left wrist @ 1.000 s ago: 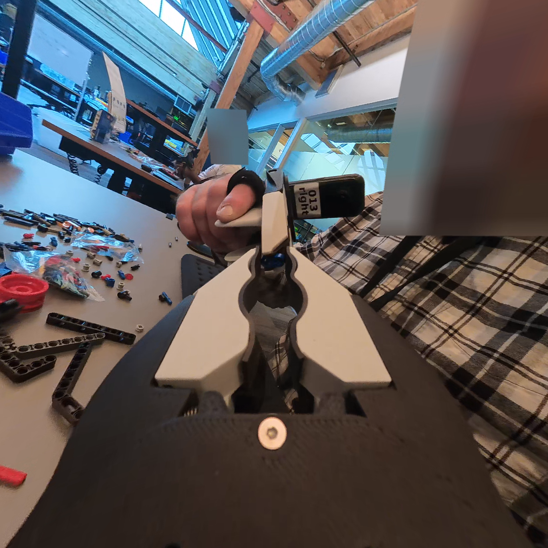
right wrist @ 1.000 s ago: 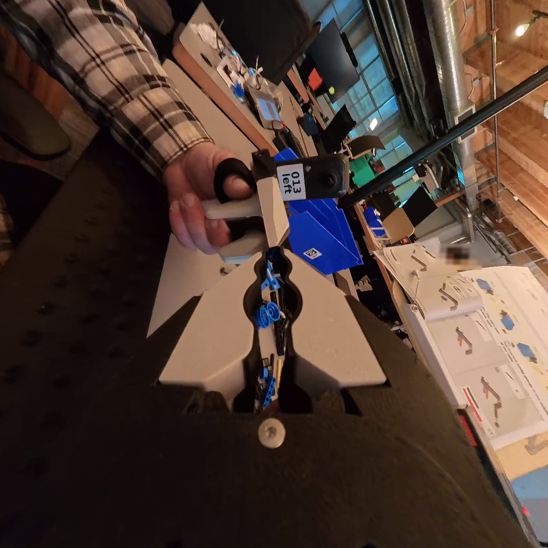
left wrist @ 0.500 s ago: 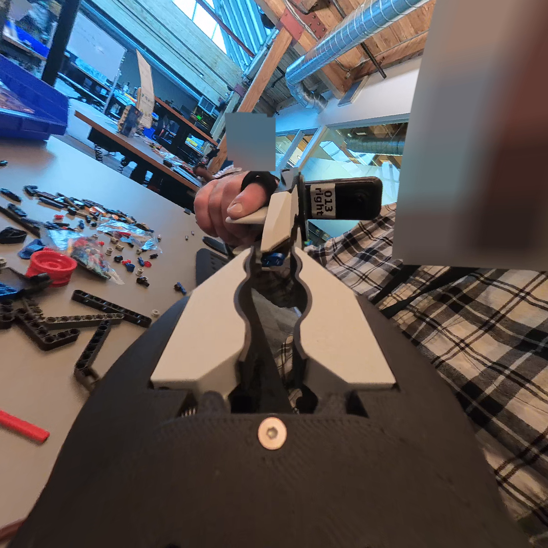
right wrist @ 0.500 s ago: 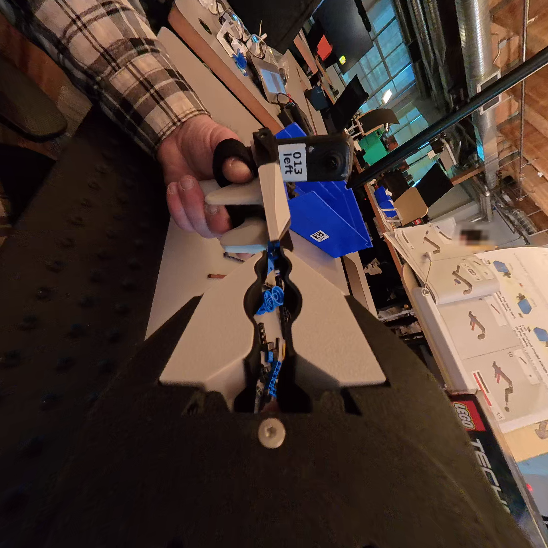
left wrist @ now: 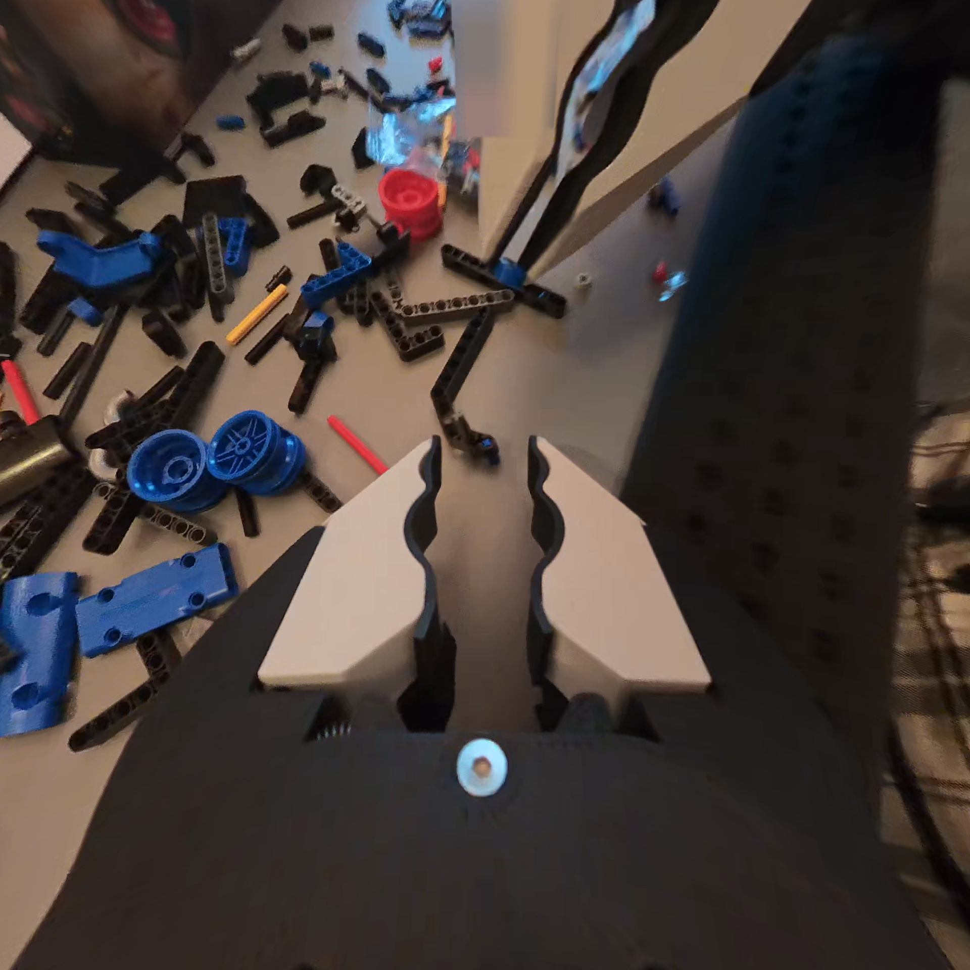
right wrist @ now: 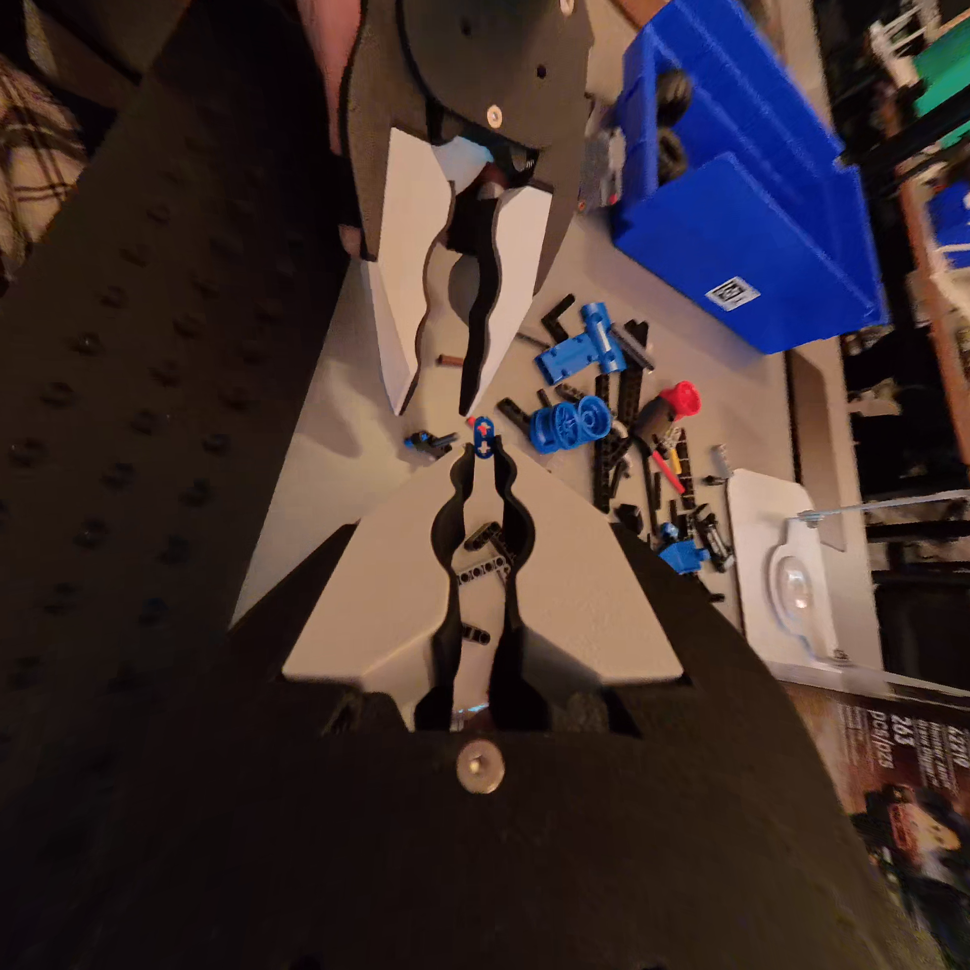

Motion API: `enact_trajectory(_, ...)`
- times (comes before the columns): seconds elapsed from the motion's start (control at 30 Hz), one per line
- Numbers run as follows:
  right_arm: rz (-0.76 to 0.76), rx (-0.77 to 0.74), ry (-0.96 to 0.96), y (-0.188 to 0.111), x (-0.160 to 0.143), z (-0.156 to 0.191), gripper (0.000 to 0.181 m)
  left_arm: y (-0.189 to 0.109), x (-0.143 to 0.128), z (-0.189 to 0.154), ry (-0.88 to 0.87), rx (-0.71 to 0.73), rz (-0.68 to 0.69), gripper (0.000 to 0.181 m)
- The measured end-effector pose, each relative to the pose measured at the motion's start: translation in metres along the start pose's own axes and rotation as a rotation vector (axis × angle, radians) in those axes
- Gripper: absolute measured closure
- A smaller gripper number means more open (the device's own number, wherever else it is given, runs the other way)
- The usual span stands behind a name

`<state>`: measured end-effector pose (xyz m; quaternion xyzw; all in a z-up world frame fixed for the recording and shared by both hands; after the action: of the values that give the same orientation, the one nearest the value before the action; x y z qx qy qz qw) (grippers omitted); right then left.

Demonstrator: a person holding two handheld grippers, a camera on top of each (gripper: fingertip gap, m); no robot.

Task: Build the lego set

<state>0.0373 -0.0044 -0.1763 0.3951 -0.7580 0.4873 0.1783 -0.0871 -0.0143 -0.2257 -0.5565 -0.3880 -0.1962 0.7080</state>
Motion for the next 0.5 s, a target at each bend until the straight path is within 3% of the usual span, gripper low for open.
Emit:
enact_trajectory(0.17,0.021,0.145,0.052,0.015,-0.014,-0.007,0.177,0.019,-0.003,-0.002,0.042,0.084,0.138,0.152)
enact_trajectory(0.3,-0.001,0.235,0.079,0.025,-0.019,-0.014,0.177,0.023,-0.003,0.000,0.039,0.093,0.149,0.171)
enact_trajectory(0.5,0.019,0.316,0.093,0.035,-0.029,-0.022,0.176,0.024,-0.005,0.006,0.057,0.069,0.135,0.175)
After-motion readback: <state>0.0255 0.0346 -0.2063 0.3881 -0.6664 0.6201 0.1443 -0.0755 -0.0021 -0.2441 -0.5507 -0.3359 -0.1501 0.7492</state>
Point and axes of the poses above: each gripper's, where its closed fingertips meet, y out along the fingers, x out of its top, z = x × y across the jaws, the point moved 7 cm from there along -y, back along the fingers, and after that the axes turned 4 degrees about y, right-handed, at the moved point
